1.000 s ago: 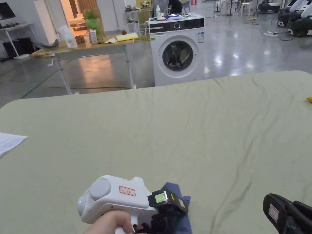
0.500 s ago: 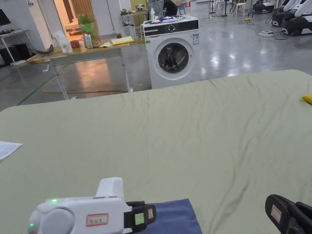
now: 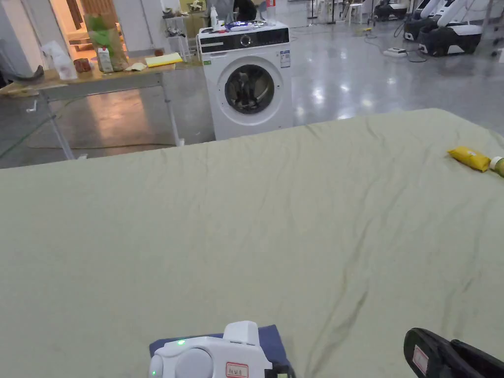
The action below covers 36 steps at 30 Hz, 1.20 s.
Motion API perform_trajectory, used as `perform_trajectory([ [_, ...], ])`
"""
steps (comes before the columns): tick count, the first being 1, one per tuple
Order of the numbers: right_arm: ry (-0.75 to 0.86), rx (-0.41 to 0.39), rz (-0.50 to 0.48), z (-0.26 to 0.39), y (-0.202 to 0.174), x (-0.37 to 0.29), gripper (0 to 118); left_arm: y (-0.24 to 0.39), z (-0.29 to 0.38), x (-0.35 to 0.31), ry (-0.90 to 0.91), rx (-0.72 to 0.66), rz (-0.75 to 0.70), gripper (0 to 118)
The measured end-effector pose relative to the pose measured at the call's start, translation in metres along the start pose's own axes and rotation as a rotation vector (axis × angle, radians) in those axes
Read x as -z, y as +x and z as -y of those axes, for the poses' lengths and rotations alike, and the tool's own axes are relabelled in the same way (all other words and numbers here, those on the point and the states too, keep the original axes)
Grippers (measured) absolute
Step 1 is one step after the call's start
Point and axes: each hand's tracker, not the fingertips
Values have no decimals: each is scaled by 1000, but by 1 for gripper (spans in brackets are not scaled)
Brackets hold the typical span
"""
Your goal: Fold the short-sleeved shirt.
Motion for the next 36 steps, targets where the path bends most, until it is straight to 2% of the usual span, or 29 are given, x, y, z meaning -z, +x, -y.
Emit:
perform_trajectory([
  [3,-6,7,-25,-1,-5,2,0,11,12,-40,95,-24,250,0],
  [4,-3,4,-34,-3,-7,2,0,15,15,-58,189,3,236,0],
  [6,22,-11,-57,-8,-13,0,0,24,26,-106,374,126,140,0],
  [9,99,-58,-103,-21,-24,-3,0,38,54,-170,654,380,-123,0],
  [10,130,-82,-109,-26,-29,-4,0,41,63,-186,734,418,-214,0],
  [12,231,-147,-97,-34,-42,-6,0,44,80,-220,901,415,-354,0],
  [15,384,-241,-26,-41,-62,-6,0,37,102,-256,1105,353,-460,0],
  [18,509,-272,36,-39,-76,-4,0,31,122,-273,1237,320,-640,0],
  [19,566,-287,65,-33,-77,-3,0,26,124,-273,1265,313,-709,0],
  [21,650,-373,193,-12,-77,7,0,13,133,-267,1276,279,-801,0],
  [22,632,-432,259,-3,-78,14,0,8,136,-263,1269,263,-815,0],
  [23,572,-454,275,3,-76,19,0,2,135,-257,1231,244,-859,0],
  [24,504,-437,274,7,-74,21,0,2,136,-253,1214,250,-887,0],
  [25,472,-382,271,11,-68,24,0,2,139,-252,1224,253,-855,0],
  [26,474,-319,270,13,-65,21,0,2,143,-253,1226,249,-819,0],
  [27,479,-291,271,13,-64,19,0,3,143,-253,1230,254,-811,0],
  [30,494,-332,285,5,-66,16,0,6,141,-249,1219,320,-848,0],
  [34,517,-321,272,-5,-68,8,0,5,142,-254,1208,290,-815,0],
  [35,508,-320,240,-8,-69,9,0,3,143,-257,1199,282,-798,0],
  [36,465,-342,164,-10,-70,13,0,1,143,-261,1178,289,-775,0],
])
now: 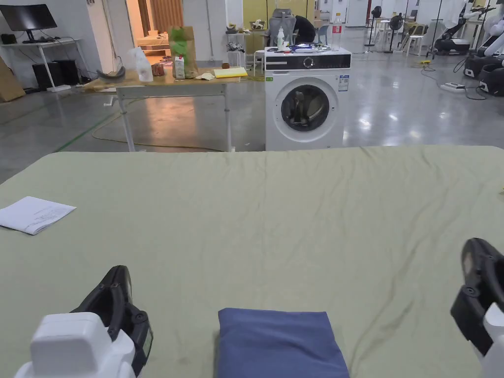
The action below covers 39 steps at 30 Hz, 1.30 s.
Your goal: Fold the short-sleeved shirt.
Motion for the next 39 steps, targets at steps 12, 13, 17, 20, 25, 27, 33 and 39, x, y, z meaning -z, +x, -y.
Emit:
perform_trajectory([
  [12,-1049,73,-395,164,-34,138,0,-29,30,33,-371,-132,159,2],
  [13,-1069,121,-423,174,-30,140,0,-36,37,44,-427,-199,205,7],
  [17,-1045,238,-468,180,-12,141,0,-67,84,101,-778,-608,419,34],
  [20,-1051,292,-481,184,-2,143,0,-79,129,131,-910,-854,562,78],
  [25,-1059,321,-479,183,-4,141,0,-64,184,175,-1074,-987,722,78],
  [27,-1062,331,-472,184,-4,140,0,-47,203,189,-1145,-1052,741,78],
  [33,-1047,344,-446,185,-6,133,0,21,220,212,-1182,-1038,908,38],
  [39,-1029,381,-435,186,-4,128,0,25,211,208,-1220,-954,833,12],
])
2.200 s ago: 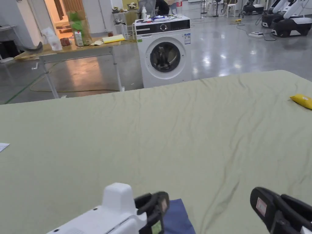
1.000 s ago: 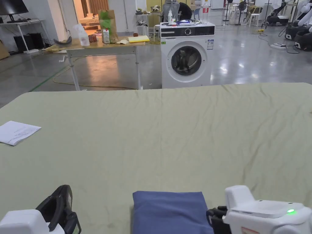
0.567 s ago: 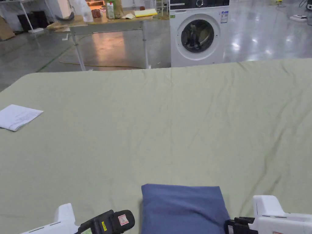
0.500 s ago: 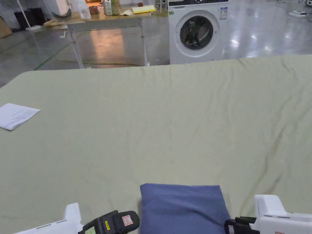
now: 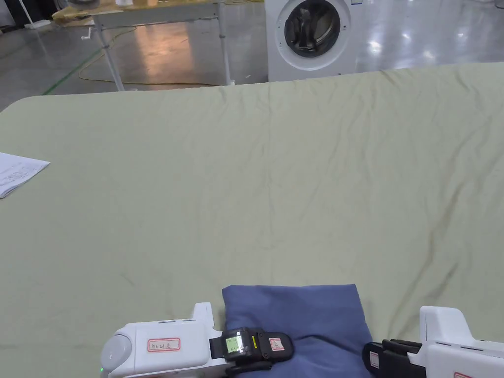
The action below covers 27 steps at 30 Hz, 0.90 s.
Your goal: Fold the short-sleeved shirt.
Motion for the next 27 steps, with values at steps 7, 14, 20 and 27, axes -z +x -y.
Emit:
perform_trajectory([
  [7,87,-17,14,7,-33,-36,0,40,-13,-90,30,183,-137,11],
  [14,147,33,9,9,-55,-71,0,39,-84,-259,29,307,-700,11],
  [20,122,-3,87,11,-52,-67,0,13,-112,-303,-67,330,-1063,15],
  [27,128,-12,103,7,-61,-72,0,1,-109,-345,104,408,-1192,78],
])
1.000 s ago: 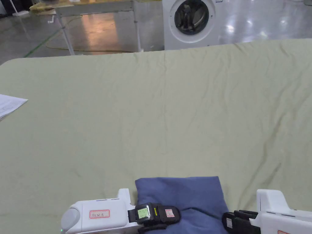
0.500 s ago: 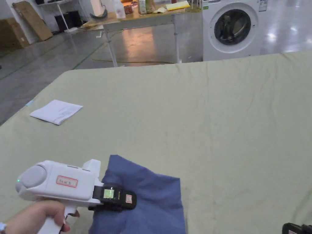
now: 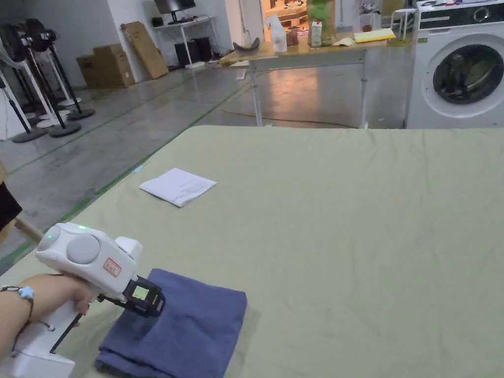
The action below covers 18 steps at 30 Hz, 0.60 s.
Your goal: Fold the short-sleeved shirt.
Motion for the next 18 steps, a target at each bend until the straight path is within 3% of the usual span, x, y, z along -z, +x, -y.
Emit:
perform_trajectory([
  [4,69,-73,40,-8,-3,-9,0,10,22,-36,217,-37,-109,78],
  [8,83,-84,38,-12,-5,-14,0,63,53,-67,395,-156,18,78],
  [14,114,-78,4,-12,-9,-32,0,182,99,-96,586,-58,205,77],
  [15,123,-82,2,-12,-10,-36,0,205,108,-103,638,-66,222,67],
  [18,151,-85,5,-16,-11,-51,0,267,124,-122,735,-76,322,6],
])
